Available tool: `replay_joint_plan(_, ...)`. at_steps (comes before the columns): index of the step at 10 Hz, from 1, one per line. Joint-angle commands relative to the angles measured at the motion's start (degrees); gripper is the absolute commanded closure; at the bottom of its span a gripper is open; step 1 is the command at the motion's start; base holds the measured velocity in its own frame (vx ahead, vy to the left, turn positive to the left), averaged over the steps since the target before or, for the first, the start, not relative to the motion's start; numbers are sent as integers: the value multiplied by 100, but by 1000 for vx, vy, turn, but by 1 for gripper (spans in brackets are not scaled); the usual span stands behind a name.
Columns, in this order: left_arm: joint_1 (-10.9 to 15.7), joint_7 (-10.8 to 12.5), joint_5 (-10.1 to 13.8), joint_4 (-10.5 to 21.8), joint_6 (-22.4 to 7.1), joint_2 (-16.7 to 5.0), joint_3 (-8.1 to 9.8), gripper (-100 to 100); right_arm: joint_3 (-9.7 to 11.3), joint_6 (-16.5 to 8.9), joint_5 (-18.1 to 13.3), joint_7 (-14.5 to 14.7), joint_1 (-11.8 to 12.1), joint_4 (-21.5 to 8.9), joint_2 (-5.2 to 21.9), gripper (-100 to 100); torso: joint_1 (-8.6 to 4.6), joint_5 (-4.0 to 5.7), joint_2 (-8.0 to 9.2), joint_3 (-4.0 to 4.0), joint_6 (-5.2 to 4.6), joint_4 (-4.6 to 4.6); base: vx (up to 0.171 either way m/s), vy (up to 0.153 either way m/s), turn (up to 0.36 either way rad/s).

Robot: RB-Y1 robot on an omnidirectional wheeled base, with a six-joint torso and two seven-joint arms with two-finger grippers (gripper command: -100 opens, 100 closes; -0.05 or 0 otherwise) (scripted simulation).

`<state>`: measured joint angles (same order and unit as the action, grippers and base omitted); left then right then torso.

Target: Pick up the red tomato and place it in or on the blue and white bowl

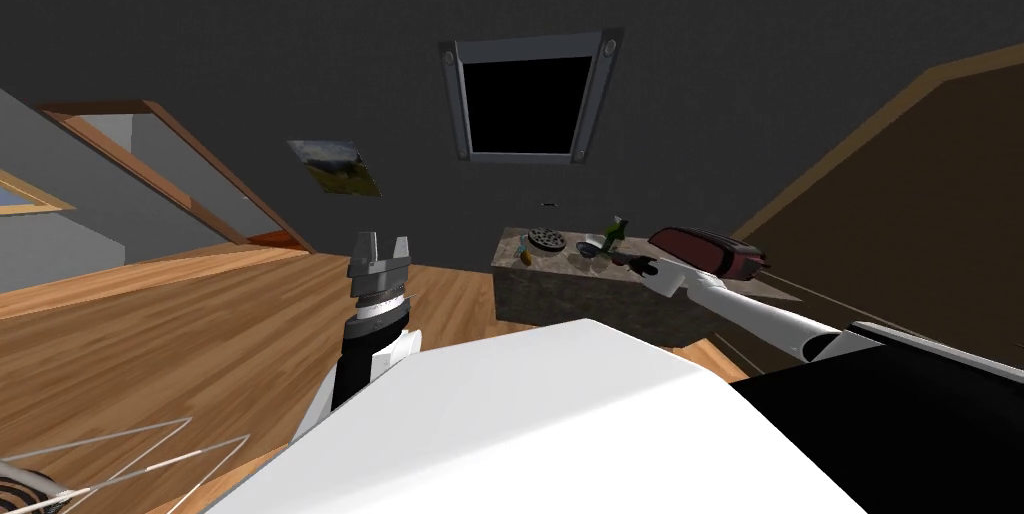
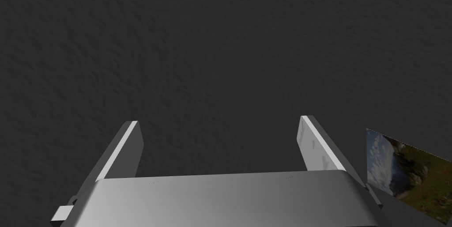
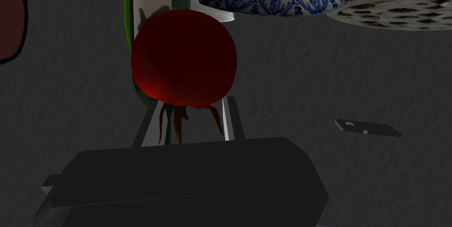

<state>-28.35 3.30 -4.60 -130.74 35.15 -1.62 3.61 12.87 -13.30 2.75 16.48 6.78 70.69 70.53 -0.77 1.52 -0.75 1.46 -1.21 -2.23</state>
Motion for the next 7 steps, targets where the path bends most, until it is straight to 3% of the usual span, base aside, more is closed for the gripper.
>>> replay_joint_plan(1, 0, 0, 0, 0, 0, 0, 0, 0, 43, -63, 141, 143, -30, -159, 117, 100, 0, 0, 0, 0, 0, 0, 229, 105, 89)
replay_joint_plan(5, 0, 0, 0, 0, 0, 0, 0, 0, 103, -321, 491, 383, -38, -286, 454, 100, -9, 0, -10, 6, 4, -2, 235, 78, 90)
replay_joint_plan(6, 0, 0, 0, 0, 0, 0, 0, 0, 130, -251, 459, 362, -74, -327, 410, 100, -9, 0, -13, 8, 4, -4, 114, 28, 18)
replay_joint_plan(7, 1, 0, 0, 0, 0, 0, 1, 0, 120, -268, 464, 371, -74, -321, 421, -100, -24, 7, 29, -13, -3, 2, 23, 6, 3)
